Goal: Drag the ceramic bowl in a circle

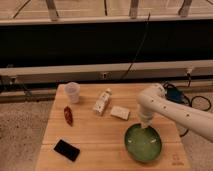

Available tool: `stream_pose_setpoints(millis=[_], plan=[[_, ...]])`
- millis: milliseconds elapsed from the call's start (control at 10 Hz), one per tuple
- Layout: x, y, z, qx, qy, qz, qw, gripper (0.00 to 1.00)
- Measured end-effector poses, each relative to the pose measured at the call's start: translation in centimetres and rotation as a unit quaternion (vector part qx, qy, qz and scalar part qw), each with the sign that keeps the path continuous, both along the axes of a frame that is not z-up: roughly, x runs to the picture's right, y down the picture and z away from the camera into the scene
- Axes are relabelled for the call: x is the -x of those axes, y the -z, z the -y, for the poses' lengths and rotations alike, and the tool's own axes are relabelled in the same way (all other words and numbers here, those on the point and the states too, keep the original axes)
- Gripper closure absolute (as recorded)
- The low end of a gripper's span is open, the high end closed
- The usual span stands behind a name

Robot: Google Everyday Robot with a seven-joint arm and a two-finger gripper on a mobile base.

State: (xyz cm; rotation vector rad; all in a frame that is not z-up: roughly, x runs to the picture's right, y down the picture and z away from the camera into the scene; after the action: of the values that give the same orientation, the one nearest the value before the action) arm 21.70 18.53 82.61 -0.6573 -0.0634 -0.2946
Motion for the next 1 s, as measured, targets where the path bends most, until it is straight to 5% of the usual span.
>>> stream_pose_setpoints(millis=[300, 500, 1000], plan=[[1.1, -0.7, 1.2, -0.002, 0.015, 0.0, 0.9999, 0.96], [2.6, -1.4, 2.3, -0.003, 0.024, -0.004, 0.9997, 0.97], [6.1, 0.1, 0.6, -0.003, 0.071, 0.013, 0.9974, 0.97]])
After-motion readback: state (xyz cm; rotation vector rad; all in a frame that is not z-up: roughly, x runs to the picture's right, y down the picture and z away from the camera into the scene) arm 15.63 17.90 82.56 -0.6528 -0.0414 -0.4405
